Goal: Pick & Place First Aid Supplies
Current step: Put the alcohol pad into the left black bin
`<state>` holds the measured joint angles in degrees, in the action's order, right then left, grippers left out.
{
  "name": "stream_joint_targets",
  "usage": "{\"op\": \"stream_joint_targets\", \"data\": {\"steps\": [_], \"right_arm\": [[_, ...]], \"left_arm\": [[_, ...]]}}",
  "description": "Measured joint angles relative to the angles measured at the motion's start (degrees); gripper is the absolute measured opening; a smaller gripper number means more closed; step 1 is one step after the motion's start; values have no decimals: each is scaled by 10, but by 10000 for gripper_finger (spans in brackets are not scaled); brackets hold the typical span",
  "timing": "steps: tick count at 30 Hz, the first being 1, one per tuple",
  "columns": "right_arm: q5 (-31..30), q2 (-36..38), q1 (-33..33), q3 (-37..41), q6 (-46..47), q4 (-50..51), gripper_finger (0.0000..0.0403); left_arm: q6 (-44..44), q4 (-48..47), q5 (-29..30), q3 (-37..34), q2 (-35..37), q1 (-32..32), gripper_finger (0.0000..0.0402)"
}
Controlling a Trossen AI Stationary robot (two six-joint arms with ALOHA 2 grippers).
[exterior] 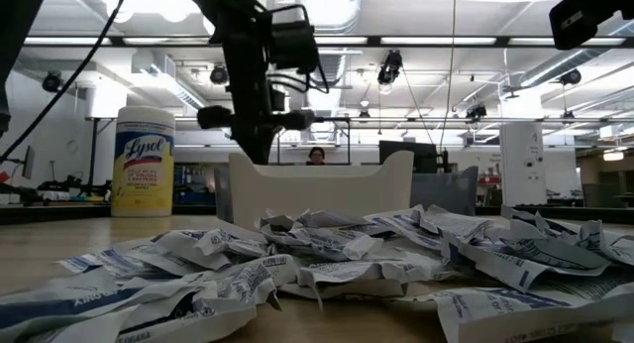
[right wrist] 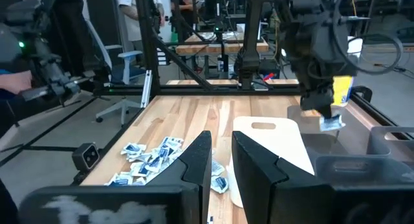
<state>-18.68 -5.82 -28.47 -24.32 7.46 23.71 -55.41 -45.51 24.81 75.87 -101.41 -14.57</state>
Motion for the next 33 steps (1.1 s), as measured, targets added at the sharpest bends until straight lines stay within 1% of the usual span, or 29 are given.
{"op": "stream_joint_targets", "data": {"steps": [8,19,21,23,28,31,33], "right_arm": [[-2,0,0,0,0,0,59],[-10,0,0,0,0,0,59],[-10,0,0,0,0,0,59],[-10,0,0,0,0,0,59],[-10,0,0,0,0,0,59],[-10,0,0,0,0,0,59],[-10,0,0,0,0,0,59]], "left_arm": [[-4,82,-6,-49,0,0,0],[34,85,-6,-50,0,0,4],[43,85,-6,-50,0,0,18],[46,85,-6,-50,1,0,42],[47,82,-8,-50,11,0,119],[53,79,-55,-48,38,-1,150],[65,80,-102,-43,62,4,160]]}}
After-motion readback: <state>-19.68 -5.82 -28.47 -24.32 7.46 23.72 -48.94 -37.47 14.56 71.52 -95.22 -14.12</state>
